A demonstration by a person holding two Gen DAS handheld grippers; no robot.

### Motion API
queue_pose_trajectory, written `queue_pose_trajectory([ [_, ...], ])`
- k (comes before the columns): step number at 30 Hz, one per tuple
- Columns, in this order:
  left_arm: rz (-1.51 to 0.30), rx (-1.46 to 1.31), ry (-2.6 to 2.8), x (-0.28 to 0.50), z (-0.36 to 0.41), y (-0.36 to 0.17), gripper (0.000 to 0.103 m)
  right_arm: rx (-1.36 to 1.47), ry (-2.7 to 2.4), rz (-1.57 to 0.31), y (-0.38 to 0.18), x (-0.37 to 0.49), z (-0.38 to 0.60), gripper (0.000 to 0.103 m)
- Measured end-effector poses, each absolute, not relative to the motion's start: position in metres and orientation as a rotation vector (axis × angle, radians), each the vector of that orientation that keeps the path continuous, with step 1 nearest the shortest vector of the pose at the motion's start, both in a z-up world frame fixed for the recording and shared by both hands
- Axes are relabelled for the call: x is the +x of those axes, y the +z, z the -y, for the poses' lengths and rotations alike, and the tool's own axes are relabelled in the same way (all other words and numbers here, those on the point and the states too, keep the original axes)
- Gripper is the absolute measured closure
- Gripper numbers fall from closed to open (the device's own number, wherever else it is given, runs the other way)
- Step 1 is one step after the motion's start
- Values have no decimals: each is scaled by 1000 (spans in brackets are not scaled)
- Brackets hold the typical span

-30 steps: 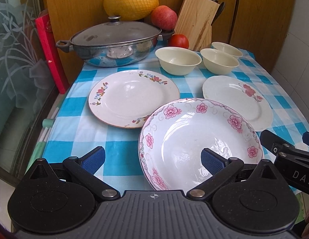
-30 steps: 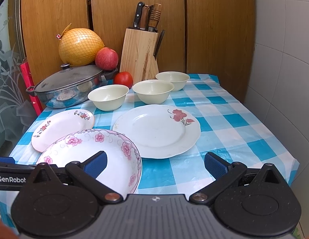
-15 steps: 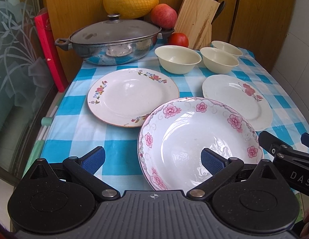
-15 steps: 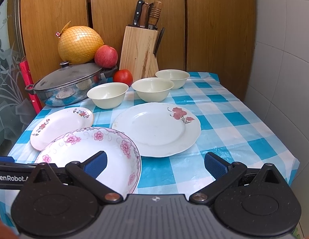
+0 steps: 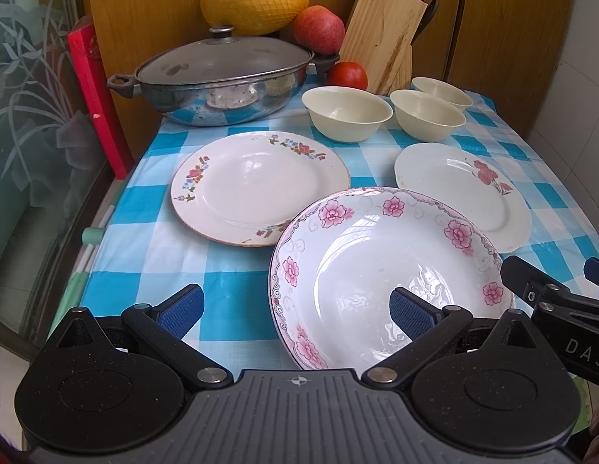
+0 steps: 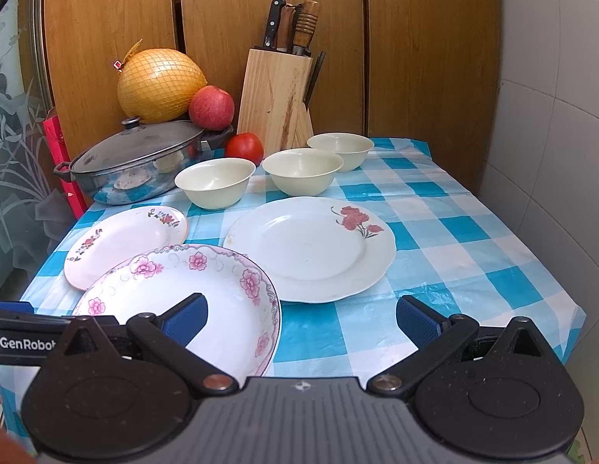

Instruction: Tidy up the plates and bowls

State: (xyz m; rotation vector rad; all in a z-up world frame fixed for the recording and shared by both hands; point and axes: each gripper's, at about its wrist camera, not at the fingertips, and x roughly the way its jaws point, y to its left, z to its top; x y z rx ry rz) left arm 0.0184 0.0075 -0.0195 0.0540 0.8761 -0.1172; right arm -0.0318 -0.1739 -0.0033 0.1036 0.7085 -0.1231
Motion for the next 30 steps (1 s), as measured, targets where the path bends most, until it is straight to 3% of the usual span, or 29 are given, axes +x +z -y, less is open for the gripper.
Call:
queue_pose_trajectory([
  [30, -878, 56, -117, 18, -7, -21, 0, 106, -122, -712, -5, -32, 173, 1],
])
